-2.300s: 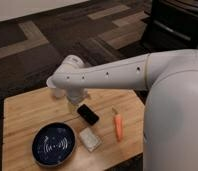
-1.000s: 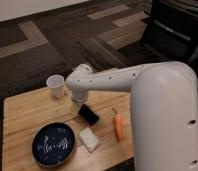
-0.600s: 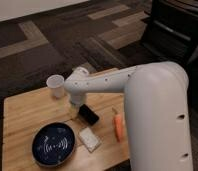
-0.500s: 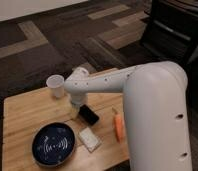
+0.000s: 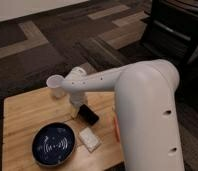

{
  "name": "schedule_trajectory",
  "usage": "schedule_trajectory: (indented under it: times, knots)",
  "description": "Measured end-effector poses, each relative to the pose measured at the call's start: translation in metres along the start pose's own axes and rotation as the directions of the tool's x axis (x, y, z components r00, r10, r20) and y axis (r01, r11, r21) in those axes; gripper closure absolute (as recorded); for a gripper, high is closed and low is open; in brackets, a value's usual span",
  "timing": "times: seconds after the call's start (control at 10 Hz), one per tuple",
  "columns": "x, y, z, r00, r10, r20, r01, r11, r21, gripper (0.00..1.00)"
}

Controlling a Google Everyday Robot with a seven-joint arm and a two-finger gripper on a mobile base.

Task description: Place the eraser in the ceramic cup

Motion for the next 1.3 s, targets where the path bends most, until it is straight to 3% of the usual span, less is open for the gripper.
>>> schedule_trajectory:
  times: [0.1, 0.2, 0.4, 0.6, 0.8, 0.9, 1.1, 1.2, 1.3]
  knots:
    - [0.003, -0.010, -0.009, 1.000, 0.000, -0.008, 0.001, 1.000, 0.031, 0.94]
    - [0.002, -0.014, -0.021, 1.000, -0.011, -0.008, 0.012, 0.998, 0.059, 1.00]
    - [-0.001, -0.037, -0.058, 0.999, -0.030, 0.023, 0.027, 0.990, 0.138, 1.00]
    - [-0.018, -0.052, -0.092, 0.994, -0.090, 0.069, 0.074, 0.976, 0.206, 1.00]
    - [-0.051, -0.058, -0.129, 0.972, -0.187, 0.143, 0.143, 0.952, 0.272, 1.00]
    - [-0.076, -0.055, -0.146, 0.948, -0.259, 0.185, 0.197, 0.933, 0.301, 1.00]
    - [-0.108, -0.040, -0.161, 0.903, -0.359, 0.235, 0.276, 0.906, 0.322, 1.00]
    - [-0.113, -0.037, -0.165, 0.892, -0.377, 0.249, 0.289, 0.900, 0.326, 1.00]
    - [-0.112, -0.039, -0.165, 0.893, -0.374, 0.249, 0.286, 0.901, 0.326, 1.00]
